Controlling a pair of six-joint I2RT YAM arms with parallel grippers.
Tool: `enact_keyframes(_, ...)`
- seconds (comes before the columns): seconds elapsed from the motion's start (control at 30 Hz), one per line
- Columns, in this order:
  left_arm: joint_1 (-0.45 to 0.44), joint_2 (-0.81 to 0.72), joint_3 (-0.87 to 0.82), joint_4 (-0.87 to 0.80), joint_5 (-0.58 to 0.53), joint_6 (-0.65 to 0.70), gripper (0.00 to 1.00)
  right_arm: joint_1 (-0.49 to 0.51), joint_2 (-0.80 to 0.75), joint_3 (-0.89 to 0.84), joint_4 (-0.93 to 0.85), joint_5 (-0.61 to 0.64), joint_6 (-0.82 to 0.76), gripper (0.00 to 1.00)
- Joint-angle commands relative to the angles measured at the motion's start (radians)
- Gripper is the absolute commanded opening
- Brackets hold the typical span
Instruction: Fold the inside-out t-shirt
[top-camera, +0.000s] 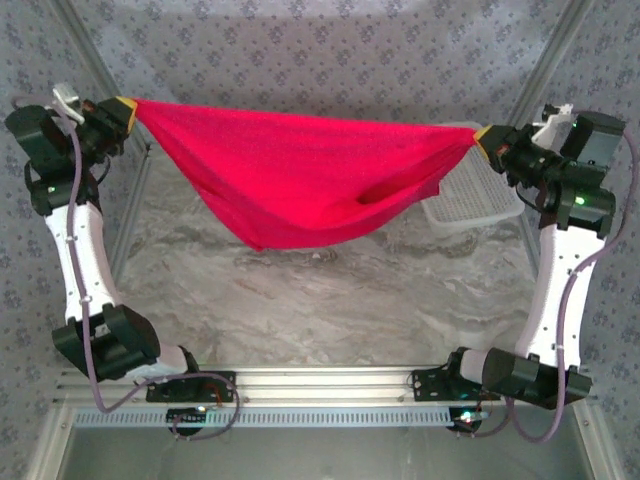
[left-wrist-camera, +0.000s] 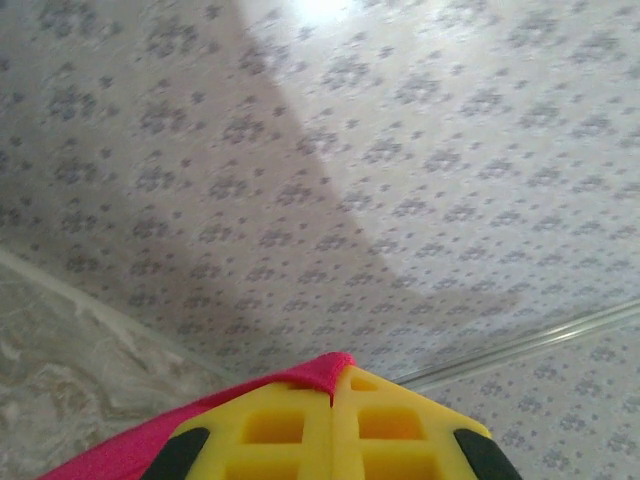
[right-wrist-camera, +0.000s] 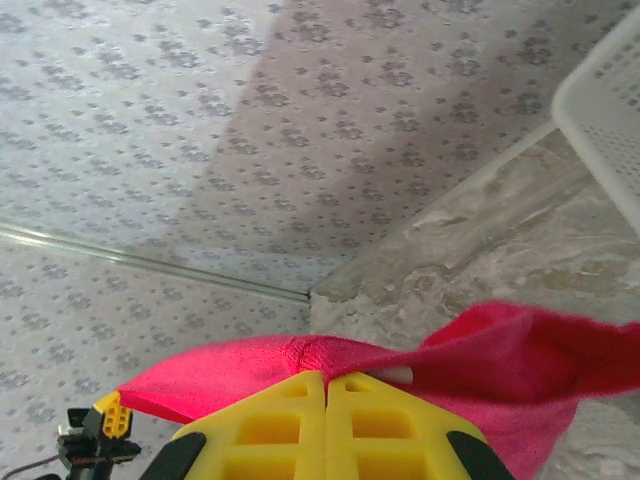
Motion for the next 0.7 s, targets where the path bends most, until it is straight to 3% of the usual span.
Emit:
enact_keyframes(0.0,0.031,-0.105,0.11,-0.087,-0.008,0.032,0.0,-0.016,-0.08,0.065,0.005,-0.071,0.042,0.0)
enact_keyframes(0.17,0.052,-0.132,0.225,-0.264,-0.029,0.138,0.0,-0.015,-0.166,0.001,0.024,-0.055,0.048,0.0)
enact_keyframes(0.3,0.037,-0.081,0.132,-0.283,-0.06,0.207,0.0,0.024,-0.164,-0.193,0.107,0.006,0.05,0.0)
enact_keyframes(0.43,-0.06,0.079,0.052,-0.295,-0.108,0.307,0.0,0.116,-0.069,-0.333,0.156,0.117,-0.012,0.0)
enact_keyframes(0.57,-0.174,0.254,0.015,-0.361,-0.255,0.445,0.0,0.258,0.052,-0.44,0.194,0.269,-0.064,0.0)
enact_keyframes(0.67,-0.222,0.394,0.008,-0.412,-0.345,0.504,0.0,0.304,0.156,-0.497,0.225,0.319,-0.072,0.0)
